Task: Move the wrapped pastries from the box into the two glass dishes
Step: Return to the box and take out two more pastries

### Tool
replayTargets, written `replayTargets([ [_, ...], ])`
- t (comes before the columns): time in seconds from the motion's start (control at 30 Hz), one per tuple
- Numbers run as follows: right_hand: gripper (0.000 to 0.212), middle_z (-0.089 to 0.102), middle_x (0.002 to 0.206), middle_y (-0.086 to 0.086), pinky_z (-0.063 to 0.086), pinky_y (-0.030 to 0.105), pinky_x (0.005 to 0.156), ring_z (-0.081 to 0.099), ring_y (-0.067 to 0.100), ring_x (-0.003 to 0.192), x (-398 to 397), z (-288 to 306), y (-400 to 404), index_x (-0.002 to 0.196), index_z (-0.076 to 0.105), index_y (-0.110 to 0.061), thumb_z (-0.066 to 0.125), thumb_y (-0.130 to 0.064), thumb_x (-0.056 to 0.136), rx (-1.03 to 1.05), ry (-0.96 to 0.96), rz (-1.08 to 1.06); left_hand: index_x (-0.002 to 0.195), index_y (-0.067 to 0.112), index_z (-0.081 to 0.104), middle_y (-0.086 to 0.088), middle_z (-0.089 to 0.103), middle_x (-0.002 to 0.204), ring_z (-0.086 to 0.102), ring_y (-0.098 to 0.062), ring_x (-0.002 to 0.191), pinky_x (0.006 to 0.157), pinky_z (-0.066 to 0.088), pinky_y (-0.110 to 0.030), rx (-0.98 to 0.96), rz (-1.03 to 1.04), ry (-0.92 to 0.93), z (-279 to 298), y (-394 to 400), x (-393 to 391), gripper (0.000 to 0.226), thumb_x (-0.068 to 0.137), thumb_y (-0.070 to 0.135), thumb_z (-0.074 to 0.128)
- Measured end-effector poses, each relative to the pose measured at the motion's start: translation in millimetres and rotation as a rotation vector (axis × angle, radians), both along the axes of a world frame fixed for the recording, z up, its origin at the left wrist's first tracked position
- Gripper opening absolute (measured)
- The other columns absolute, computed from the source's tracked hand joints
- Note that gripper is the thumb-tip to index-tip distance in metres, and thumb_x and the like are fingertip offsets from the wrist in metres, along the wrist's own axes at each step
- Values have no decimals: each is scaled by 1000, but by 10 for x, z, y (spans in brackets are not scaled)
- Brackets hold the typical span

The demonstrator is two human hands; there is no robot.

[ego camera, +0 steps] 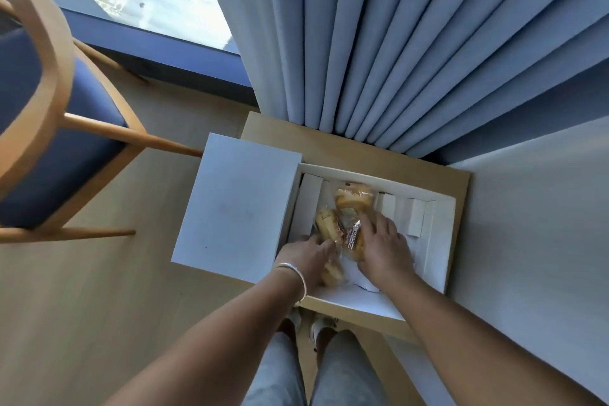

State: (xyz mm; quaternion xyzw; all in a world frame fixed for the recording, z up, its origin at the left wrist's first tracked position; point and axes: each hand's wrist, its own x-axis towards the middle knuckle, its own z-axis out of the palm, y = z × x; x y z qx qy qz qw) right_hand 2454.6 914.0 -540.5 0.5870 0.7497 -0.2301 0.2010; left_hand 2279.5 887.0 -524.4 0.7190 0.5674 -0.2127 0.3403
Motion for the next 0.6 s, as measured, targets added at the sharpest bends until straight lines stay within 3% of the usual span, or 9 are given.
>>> replayTargets([
  [0.1, 91, 40, 137, 10, 41, 35, 95, 38, 28, 126, -24, 88, 29, 145, 21, -19, 77, -31, 74, 12, -21, 4, 124, 25, 42, -6, 56, 115, 56, -31, 102, 72, 48, -39, 32, -11, -10, 103, 28, -42, 43, 85, 26, 62],
  [0.23, 88, 41, 132, 9, 41, 35, 93, 41, 27, 121, -21, 398, 53, 143, 21, -19, 74, -38, 75, 11, -70, -26, 128, 27, 42, -2, 58, 119, 54, -26, 107, 81, 51, -37, 102, 18, -47, 359, 22, -132, 44, 88, 25, 58],
  [0.33, 91, 40, 132, 8, 40, 35, 92, 41, 26, 120, 13, 745, 60, 144, 20, -18, 73, -44, 74, 33, -109, -66, 130, 28, 45, 0, 58, 118, 54, -23, 107, 85, 50, -35, 186, 39, -105, 659, 33, -203, 52, 84, 47, 61],
  [0.43, 84, 43, 130, 7, 42, 33, 90, 42, 24, 117, 29, 1148, 65, 138, 27, -19, 70, -48, 72, 88, -128, -89, 124, 29, 52, 0, 56, 115, 52, -22, 106, 85, 48, -34, 272, 79, -120, 1013, 37, -274, 54, 78, 56, 62],
  [0.6, 70, 46, 126, 5, 43, 33, 92, 44, 23, 115, 1, 1825, 167, 125, 36, -20, 65, -53, 71, 194, -71, -92, 114, 33, 55, 6, 53, 114, 53, -18, 103, 78, 44, -29, 401, 178, -147, 1591, 70, -409, 44, 75, 53, 65],
])
